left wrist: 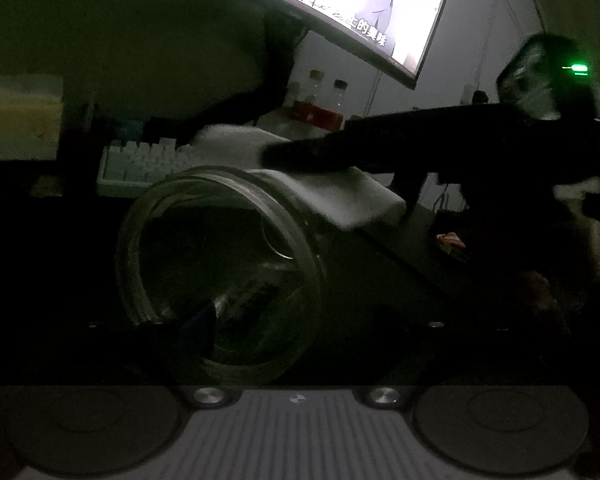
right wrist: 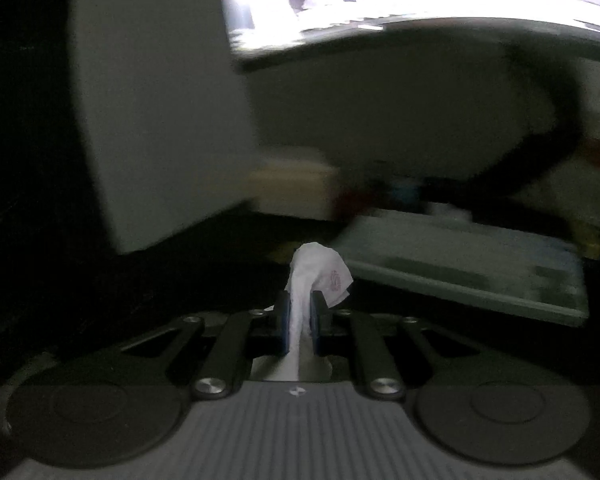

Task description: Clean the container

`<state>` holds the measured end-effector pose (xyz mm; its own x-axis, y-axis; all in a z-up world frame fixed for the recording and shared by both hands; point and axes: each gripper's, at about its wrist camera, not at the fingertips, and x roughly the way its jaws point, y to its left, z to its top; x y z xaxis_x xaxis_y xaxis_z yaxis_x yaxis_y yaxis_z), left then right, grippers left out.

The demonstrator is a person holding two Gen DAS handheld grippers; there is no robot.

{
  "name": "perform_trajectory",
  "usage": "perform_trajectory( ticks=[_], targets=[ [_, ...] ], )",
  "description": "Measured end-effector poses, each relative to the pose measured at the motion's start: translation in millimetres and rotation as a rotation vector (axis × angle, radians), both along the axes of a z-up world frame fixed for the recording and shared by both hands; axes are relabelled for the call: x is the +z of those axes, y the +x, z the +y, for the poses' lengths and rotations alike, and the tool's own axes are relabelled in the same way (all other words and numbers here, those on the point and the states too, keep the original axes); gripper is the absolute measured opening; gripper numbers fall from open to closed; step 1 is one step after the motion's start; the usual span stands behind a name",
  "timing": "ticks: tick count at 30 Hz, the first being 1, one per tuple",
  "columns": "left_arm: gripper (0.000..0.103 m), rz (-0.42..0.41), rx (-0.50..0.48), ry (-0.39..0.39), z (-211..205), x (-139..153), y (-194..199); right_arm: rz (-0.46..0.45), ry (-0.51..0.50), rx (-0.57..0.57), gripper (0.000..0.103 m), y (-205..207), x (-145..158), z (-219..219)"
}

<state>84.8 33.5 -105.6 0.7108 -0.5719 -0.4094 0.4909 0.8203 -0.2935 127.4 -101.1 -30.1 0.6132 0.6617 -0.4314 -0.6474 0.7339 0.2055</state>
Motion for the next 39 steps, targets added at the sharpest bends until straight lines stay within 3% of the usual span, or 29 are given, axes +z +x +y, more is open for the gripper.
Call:
perform_trajectory(
  ticks=[4,11,18,21,26,30,33,35,37,39],
  targets=[
    [0.088,0.008,0.002,-0.009,2.7,0.3,0.4,0.023,0.017,0.027,0.013,1.7,1.4,3.2],
    [0.088,0.015,0.017,-0.007,4.3,1.9,0.5,0.037,-0.099,-0.249,0.012,33.3,-5.1,-8.9],
    [0.088,0.015,0.019,-0.007,4.1,1.5,2.0,-0.001,-0.031,0.026,0.012,-11.5,8.7,18.1],
    [0.088,0.017,0.032,-0.008,6.1,1.8,2.4,0.010,-0.038,-0.026,0.012,3.1,5.2,12.2],
    [0.091,0.020,0.034,-0.016,10.1,1.6,3.3,-0.021,-0.161,-0.258,0.012,30.8,-4.8,0.3],
    [0.092,0.013,0.026,-0.009,8.5,1.1,2.8,-0.052,-0.118,-0.157,0.011,11.9,-1.8,10.1],
    [0.092,0.008,0.023,-0.002,6.4,0.2,2.6,-0.030,-0.039,0.013,0.011,-4.7,4.8,16.1],
    [0.092,0.010,0.017,-0.003,6.5,0.3,2.3,-0.013,-0.017,0.058,0.011,-7.8,6.8,17.6],
    [0.092,0.017,0.014,-0.011,7.4,1.0,2.3,0.003,-0.007,0.045,0.011,-0.9,5.4,12.4],
    [0.092,0.019,0.015,-0.012,8.0,1.5,2.3,0.012,-0.038,-0.048,0.011,11.4,2.5,5.8]
  ],
)
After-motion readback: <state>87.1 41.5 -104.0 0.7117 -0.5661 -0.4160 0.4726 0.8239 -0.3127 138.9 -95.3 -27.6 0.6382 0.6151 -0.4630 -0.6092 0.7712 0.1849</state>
